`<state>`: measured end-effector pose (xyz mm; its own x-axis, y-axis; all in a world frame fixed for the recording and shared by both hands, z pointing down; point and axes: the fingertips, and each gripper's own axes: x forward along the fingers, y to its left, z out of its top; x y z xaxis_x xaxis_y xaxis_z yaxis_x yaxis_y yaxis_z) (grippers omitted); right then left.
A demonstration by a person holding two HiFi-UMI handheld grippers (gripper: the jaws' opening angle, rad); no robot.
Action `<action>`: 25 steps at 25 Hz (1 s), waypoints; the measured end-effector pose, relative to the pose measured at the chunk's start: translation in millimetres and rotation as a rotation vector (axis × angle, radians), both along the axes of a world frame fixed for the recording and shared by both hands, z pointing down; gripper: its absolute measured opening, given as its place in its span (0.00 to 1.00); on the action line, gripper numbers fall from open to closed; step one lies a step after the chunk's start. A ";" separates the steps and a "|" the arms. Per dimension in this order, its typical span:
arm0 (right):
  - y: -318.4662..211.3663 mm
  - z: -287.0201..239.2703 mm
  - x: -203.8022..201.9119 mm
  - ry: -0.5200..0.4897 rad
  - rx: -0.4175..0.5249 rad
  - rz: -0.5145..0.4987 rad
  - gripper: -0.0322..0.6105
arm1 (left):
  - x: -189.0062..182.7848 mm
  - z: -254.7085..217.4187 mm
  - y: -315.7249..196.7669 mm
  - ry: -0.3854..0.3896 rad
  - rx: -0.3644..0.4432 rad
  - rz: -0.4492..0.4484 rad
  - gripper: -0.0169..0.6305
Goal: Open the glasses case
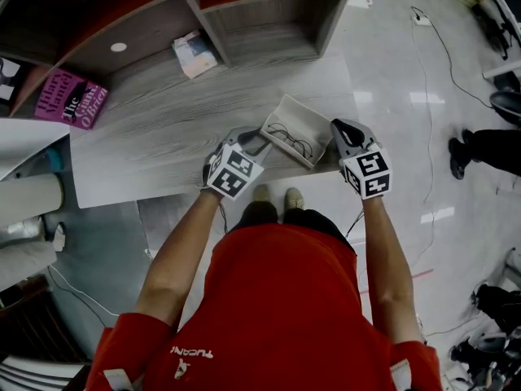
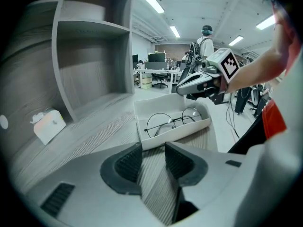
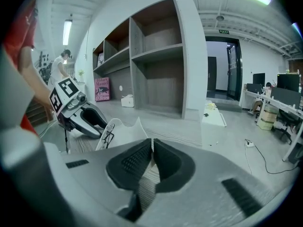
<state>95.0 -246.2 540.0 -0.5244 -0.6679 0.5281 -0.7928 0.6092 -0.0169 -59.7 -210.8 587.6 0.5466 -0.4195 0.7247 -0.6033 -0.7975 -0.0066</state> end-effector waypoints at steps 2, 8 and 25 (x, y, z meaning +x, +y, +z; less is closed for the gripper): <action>1.2 -2.8 -1.0 0.001 0.006 -0.004 0.08 | -0.4 -0.5 1.1 0.002 -0.001 -0.003 0.26; 5.7 -10.2 -6.8 -0.002 0.021 -0.021 0.09 | -2.3 -0.4 3.5 0.010 -0.003 -0.002 0.26; 17.8 -51.7 -16.2 -0.104 0.107 -0.045 0.16 | -15.6 -40.7 2.7 0.110 0.089 -0.081 0.26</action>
<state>78.8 -228.4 488.3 -0.6030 -0.6920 0.3969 -0.7621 0.6467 -0.0304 -75.3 -208.2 546.9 0.5822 -0.5255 0.6204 -0.6667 -0.7453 -0.0057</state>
